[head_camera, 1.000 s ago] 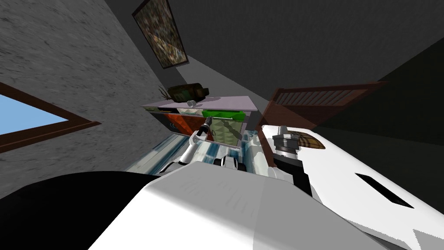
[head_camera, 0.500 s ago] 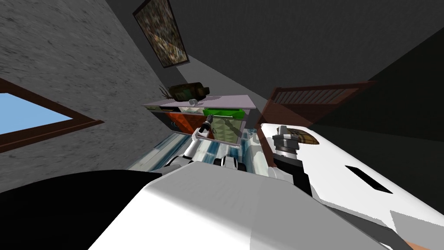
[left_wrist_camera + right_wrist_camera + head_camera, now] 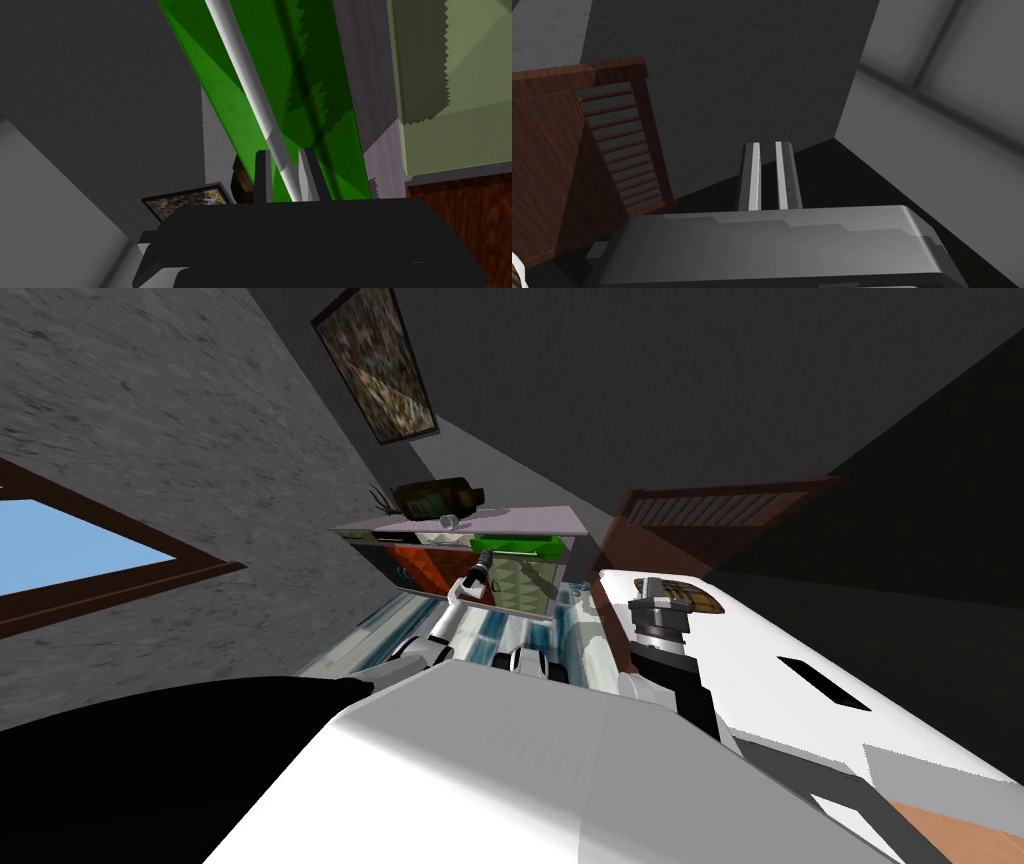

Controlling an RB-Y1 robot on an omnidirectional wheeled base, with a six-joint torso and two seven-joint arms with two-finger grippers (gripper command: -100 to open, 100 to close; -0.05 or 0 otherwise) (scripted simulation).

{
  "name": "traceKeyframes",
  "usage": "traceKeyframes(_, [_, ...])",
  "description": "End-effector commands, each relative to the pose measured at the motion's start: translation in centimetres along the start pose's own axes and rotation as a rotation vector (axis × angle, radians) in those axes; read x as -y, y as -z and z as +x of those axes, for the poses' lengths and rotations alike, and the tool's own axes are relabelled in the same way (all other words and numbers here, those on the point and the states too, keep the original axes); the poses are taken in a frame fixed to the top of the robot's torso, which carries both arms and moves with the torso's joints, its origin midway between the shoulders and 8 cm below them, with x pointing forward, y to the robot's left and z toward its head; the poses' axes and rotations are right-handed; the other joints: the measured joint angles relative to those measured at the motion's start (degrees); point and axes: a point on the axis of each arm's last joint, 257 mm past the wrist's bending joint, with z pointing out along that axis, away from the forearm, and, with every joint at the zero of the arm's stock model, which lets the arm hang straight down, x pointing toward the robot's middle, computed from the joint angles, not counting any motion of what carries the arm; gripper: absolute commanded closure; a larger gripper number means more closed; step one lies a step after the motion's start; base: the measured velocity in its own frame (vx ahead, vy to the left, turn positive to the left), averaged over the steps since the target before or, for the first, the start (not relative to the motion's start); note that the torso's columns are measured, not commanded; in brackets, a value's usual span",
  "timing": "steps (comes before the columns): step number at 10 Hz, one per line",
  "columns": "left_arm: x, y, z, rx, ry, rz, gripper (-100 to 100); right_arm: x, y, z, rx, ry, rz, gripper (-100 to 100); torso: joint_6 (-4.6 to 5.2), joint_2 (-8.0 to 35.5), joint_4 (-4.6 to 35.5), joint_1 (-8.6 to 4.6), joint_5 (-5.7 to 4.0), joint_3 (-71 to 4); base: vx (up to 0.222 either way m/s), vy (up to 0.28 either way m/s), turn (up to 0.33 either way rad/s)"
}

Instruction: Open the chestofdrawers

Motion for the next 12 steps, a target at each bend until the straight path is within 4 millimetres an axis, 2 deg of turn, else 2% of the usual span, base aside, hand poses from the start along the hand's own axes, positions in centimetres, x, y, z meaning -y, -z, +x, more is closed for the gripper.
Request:
traceKeyframes(1, [0.1, -0.8, 0.0, 0.002, 0.000, 0.000, 100, 0.0, 0.0, 0.0, 0.000, 0.000, 0.000, 0, 0.04, 0.1, 0.0, -0.04, 0.00, 0.1, -0.060, 0.010, -0.011])
traceKeyframes(2, [0.8, -1.3, -0.3, 0.003, 0.001, -0.006, -100, 0.0, 0.0, 0.0, 0.000, 0.000, 0.000, 0, 0.00, -0.1, 0.0, -0.08, -0.02, 0.0, -0.020, 0.007, -0.009])
traceKeyframes(8, [4.2, -2.8, -1.5, 0.008, 0.004, -0.007, -100, 0.0, 0.0, 0.0, 0.000, 0.000, 0.000, 0, 0.02, -0.2, -0.1, 0.05, 0.05, -0.1, -0.018, 0.007, -0.012])
traceKeyframes(9, [3.4, -2.5, -1.4, 0.006, 0.005, -0.014, -100, 0.0, 0.0, 0.0, 0.000, 0.000, 0.000, 0, -0.03, -0.1, 0.0, 0.02, 0.00, 0.0, 0.000, 0.000, 0.000])
traceKeyframes(10, [3.4, -2.5, -1.3, 0.005, 0.006, -0.018, 0, 0.0, 0.0, 0.0, 0.000, 0.000, 0.000, 0, -0.02, -0.1, 0.0, 0.01, 0.03, 0.0, 0.000, 0.000, 0.000])
traceKeyframes(12, [3.1, -2.5, -1.3, 0.005, 0.006, -0.023, 0, 0.0, 0.0, 0.0, 0.000, 0.000, 0.000, 0, 0.01, -0.1, -0.1, 0.02, 0.05, -0.1, 0.000, 0.000, 0.000])
